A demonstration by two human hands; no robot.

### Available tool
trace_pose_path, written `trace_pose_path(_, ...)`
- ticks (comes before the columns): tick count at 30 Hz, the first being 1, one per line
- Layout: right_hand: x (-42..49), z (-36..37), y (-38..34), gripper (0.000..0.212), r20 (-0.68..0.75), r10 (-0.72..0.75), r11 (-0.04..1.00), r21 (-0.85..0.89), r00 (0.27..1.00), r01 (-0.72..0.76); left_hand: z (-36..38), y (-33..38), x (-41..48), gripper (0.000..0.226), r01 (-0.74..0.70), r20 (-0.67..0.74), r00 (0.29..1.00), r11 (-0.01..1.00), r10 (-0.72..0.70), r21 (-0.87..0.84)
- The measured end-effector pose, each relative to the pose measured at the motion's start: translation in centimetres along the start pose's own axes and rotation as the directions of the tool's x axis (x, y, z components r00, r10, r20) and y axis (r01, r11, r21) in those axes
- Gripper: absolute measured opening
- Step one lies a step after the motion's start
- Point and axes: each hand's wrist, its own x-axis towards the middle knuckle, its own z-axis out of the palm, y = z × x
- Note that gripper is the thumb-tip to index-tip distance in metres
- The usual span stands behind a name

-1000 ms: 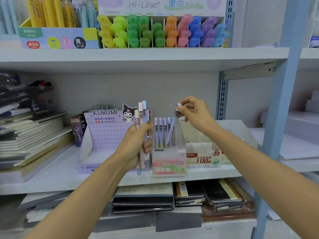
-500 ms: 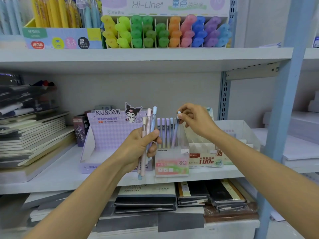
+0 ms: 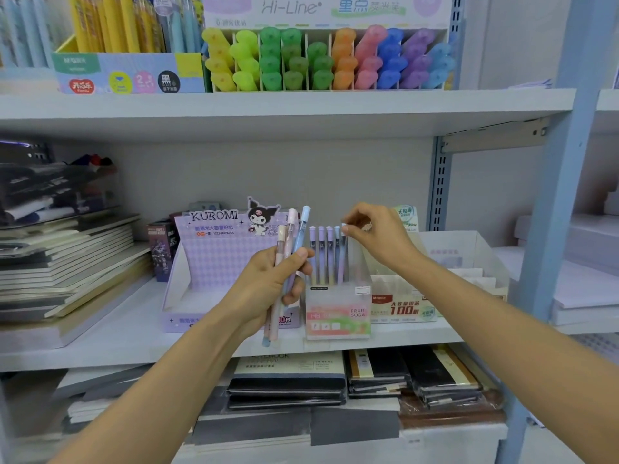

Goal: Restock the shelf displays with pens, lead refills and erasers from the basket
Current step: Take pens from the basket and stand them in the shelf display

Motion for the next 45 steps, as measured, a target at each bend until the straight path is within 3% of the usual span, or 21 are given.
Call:
trace_pose_path(6, -0.5, -0.8, -0.9, 0.027, 0.081, 0.034, 0.997, -0.07, 0.996, -0.028, 0.6, 0.1, -0.5, 0.025, 0.01, 0.033, 0.999, 1.0, -0.011, 0.009)
trace_pose_path(9, -1.2, -1.6, -2.7, 0.029, 0.068, 0.029, 0.978, 0.204, 0.997, -0.042, 0.9, 0.3, -0.7, 0.024, 0.017, 0.042, 0.999, 1.0, -0.018, 0.017)
trace_pose_path(11, -1.5, -1.8, -4.3, 0.023, 0.161, 0.05, 0.885, 0.451, 0.986, -0.118, 1.3, 0.4, -0.7, 0.024, 0.018, 0.053, 0.998, 1.0, -0.019, 0.019)
trace_pose_path(15, -1.8, -1.7, -5.9, 0.014, 0.234, 0.042, 0.799, 0.576, 0.971, -0.174, 1.9, 0.5, -1.1, 0.026, 0.005, 0.064, 0.998, 1.0, -0.006, 0.015)
trace_pose_path(20, -1.9, -3.3, -5.5, 0.009, 0.179, 0.054, 0.721, 0.674, 0.982, -0.163, 1.5, 1.3, -0.8, 0.024, -0.007, -0.021, 1.0, 0.994, 0.004, -0.11)
trace_pose_path(24, -1.2, -4.7, -5.6, 0.013, 0.024, 0.107, 0.692, 0.716, 0.994, -0.092, 2.0, 1.8, -0.4, 0.025, -0.016, -0.056, 0.998, 0.983, 0.006, -0.181)
trace_pose_path(28, -0.4, -6.6, -4.4, 0.017, -0.104, 0.161, 0.795, 0.602, 0.981, -0.067, 1.6, 1.3, -0.7, 0.024, -0.008, -0.07, 0.998, 0.994, 0.0, -0.113)
trace_pose_path(33, -0.6, -5.0, -2.0, 0.016, -0.113, 0.159, 0.934, 0.338, 0.981, -0.113, 1.0, 0.7, -0.7, 0.025, -0.002, -0.065, 0.998, 0.999, -0.001, -0.035)
trace_pose_path(39, -1.0, -1.7, -0.5, 0.017, -0.029, 0.13, 0.981, 0.151, 0.991, -0.124, 0.6, 0.7, -0.9, 0.025, 0.024, -0.035, 0.999, 1.0, -0.025, -0.013)
trace_pose_path(45, -0.6, -1.5, 0.1, 0.01, 0.02, 0.076, 0.993, 0.088, 0.997, -0.077, 0.2, 0.0, -0.7, 0.027, 0.044, 0.007, 0.999, 0.999, -0.044, -0.024)
